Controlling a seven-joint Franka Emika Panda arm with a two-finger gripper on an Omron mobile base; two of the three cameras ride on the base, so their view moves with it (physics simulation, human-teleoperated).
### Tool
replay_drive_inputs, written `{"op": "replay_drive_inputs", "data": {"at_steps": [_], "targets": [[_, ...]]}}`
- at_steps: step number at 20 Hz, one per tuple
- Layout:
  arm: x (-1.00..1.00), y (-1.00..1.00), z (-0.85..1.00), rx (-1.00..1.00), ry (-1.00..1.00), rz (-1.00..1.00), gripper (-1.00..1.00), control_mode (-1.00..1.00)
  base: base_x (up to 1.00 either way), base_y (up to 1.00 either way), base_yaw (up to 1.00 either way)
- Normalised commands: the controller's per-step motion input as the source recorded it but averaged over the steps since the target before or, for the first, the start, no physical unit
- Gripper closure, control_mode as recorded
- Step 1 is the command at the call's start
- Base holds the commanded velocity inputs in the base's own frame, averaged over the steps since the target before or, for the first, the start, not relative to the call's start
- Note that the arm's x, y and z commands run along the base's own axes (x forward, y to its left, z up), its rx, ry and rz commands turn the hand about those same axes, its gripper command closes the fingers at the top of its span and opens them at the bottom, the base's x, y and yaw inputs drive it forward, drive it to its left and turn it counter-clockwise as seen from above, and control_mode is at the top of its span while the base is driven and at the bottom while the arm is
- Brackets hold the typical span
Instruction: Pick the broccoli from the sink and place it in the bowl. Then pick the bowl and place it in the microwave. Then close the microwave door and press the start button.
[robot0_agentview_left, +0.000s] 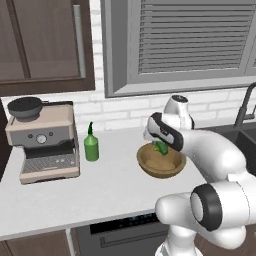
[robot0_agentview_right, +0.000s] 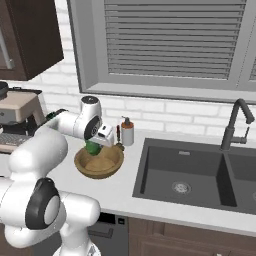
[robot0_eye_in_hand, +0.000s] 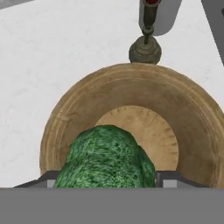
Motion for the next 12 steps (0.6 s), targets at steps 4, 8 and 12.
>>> {"op": "replay_drive_inputs", "data": {"at_steps": [4,8,12], "targets": [[0.13,-0.24,-0.31,0.0,0.0,0.0,1.0,-1.0,0.0,0.0,0.0],[0.13,-0.1,-0.34,0.0,0.0,0.0,1.0,-1.0,0.0,0.0,0.0],[0.03,-0.02,-0.39,-0.01,0.0,0.0,1.0,-1.0,0.0,0.0,0.0]]}}
